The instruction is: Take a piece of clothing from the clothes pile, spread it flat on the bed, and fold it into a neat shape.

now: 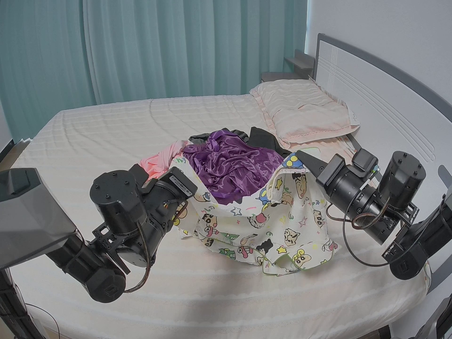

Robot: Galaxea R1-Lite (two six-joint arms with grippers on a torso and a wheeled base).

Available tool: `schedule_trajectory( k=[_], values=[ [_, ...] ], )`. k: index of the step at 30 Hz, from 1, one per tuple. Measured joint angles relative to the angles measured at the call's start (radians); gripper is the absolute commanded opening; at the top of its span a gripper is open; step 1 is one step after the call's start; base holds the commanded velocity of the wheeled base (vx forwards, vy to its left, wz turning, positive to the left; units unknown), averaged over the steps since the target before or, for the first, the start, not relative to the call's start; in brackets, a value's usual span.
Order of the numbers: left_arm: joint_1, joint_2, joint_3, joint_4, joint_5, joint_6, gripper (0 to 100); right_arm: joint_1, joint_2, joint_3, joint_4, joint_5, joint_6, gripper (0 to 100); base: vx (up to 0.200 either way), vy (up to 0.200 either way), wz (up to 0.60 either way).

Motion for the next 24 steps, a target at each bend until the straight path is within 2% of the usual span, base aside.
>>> schedule_trajectory(
  k=[5, 8, 24],
  values=[
    [-0.009, 0.011, 0.016, 0.0, 0.0, -0.017, 0, -0.011, 0.016, 0.072, -0.129, -0.002, 0.035, 0, 0.0, 0.0, 0.0],
    [-0.018, 0.013, 0.031, -0.001, 0.002, -0.027, 0, -0.013, 0.023, 0.101, -0.134, -0.003, 0.054, 0, 0.0, 0.0, 0.0],
    [-0.031, 0.013, 0.091, -0.003, 0.006, -0.032, 0, -0.014, 0.022, 0.143, -0.136, -0.009, 0.055, 0, -0.188, 0.0, 0.0]
  ],
)
